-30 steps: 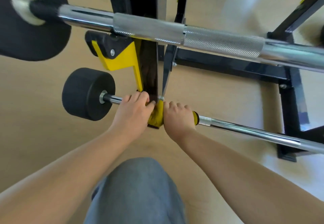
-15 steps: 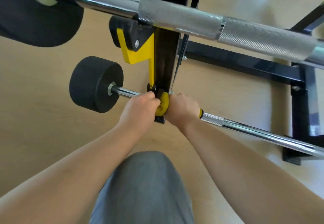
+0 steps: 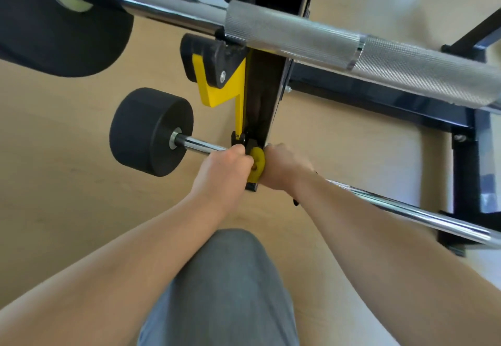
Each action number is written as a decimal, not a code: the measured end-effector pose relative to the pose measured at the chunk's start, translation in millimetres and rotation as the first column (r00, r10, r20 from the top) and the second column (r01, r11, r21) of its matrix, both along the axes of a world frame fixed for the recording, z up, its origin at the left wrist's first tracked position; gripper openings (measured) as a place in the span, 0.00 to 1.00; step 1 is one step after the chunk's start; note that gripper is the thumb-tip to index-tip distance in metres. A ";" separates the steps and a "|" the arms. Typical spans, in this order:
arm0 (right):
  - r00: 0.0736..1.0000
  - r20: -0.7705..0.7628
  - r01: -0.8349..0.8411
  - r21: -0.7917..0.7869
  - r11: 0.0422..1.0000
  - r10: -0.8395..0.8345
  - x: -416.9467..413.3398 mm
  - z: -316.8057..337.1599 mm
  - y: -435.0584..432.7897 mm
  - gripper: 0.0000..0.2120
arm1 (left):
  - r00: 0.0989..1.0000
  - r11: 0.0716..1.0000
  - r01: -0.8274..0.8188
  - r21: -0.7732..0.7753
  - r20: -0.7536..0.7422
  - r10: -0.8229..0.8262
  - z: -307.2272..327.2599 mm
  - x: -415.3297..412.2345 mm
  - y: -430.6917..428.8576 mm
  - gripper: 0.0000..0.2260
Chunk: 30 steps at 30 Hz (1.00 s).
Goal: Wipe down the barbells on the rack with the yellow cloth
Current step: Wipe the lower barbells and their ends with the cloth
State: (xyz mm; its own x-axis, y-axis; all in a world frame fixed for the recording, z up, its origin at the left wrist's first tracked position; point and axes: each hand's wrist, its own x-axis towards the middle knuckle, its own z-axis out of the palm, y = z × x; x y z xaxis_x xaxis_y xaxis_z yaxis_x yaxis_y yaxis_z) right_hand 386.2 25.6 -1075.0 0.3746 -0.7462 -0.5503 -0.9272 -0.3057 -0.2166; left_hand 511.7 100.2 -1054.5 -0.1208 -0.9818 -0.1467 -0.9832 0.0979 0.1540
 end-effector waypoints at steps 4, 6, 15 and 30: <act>1.000 -0.016 -0.011 -0.420 0.908 0.005 1.2 -13.2 33.7 0.04 | 1.000 1.000 -0.010 0.008 -0.017 0.011 2.7 0.3 -2.2 0.08; 1.000 -0.005 0.012 -0.366 0.930 -0.014 1.4 -12.7 27.6 0.04 | 1.000 1.000 -0.019 0.021 -0.003 0.019 3.8 -1.4 -1.2 0.06; 0.998 0.040 0.031 0.369 0.929 -0.050 -1.0 5.9 -18.2 0.11 | 0.998 0.998 -0.068 -0.018 0.001 0.068 6.6 -4.8 -0.3 0.08; 0.824 0.520 0.086 -0.506 0.858 0.225 -17.1 -12.9 59.8 0.22 | 0.875 0.863 -0.410 -0.294 -0.393 0.282 21.9 61.7 -5.0 0.12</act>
State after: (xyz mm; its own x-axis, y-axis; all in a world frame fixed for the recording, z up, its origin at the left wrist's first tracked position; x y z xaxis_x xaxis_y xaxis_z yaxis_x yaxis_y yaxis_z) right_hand 369.1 85.4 -1087.9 0.5532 -0.8102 0.1940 -0.6686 -0.5707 -0.4768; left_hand 573.4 95.1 -1032.5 0.2597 -0.9429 0.2085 -0.8613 -0.1285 0.4916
